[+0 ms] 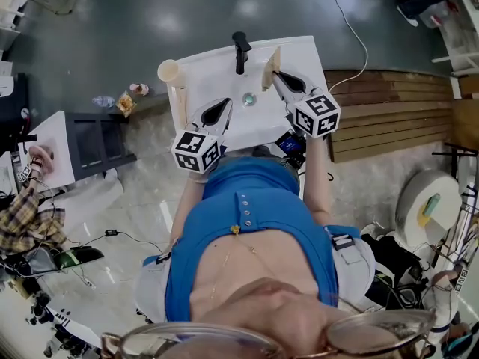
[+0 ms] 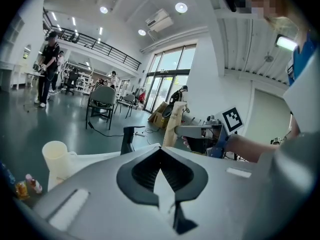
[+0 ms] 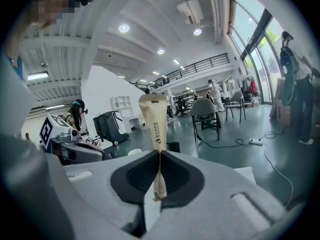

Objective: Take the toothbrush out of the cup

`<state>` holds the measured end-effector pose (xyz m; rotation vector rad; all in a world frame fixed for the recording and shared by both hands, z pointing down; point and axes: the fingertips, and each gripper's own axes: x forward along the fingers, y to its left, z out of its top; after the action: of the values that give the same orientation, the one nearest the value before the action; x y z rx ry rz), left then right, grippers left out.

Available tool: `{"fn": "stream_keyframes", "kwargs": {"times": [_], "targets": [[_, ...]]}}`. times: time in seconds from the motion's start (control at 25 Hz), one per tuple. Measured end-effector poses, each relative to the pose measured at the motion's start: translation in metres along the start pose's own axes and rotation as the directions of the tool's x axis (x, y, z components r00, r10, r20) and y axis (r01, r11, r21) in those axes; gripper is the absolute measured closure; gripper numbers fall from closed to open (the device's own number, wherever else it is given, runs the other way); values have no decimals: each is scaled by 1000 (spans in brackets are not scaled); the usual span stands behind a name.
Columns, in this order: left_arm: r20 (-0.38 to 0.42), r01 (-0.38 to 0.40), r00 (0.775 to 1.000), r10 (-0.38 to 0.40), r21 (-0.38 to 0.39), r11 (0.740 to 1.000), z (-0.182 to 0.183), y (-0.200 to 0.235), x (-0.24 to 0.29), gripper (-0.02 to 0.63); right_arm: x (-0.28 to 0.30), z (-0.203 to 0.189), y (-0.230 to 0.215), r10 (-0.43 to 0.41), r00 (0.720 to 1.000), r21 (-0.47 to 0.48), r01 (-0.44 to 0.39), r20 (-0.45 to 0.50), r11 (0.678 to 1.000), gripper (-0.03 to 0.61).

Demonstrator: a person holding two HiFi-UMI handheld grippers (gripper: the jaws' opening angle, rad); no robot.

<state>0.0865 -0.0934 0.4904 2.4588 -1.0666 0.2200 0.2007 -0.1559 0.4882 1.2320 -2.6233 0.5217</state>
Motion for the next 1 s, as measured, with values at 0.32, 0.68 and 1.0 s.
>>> {"fn": "stream_keyframes", "kwargs": {"times": [0.32, 0.68, 1.0], "targets": [[-9, -1, 1000, 1, -4, 1000, -3, -26, 24, 612, -31, -10, -43, -55, 998, 13, 56, -32, 998, 566], [-20, 7, 1000, -8, -16, 1000, -11, -54, 48, 612, -61, -25, -82, -101, 992, 10, 102, -69, 995, 566], [-43, 7, 999, -8, -24, 1000, -19, -65, 61, 612, -76, -52, -118, -180, 967, 9, 185, -182, 983, 566]]}}
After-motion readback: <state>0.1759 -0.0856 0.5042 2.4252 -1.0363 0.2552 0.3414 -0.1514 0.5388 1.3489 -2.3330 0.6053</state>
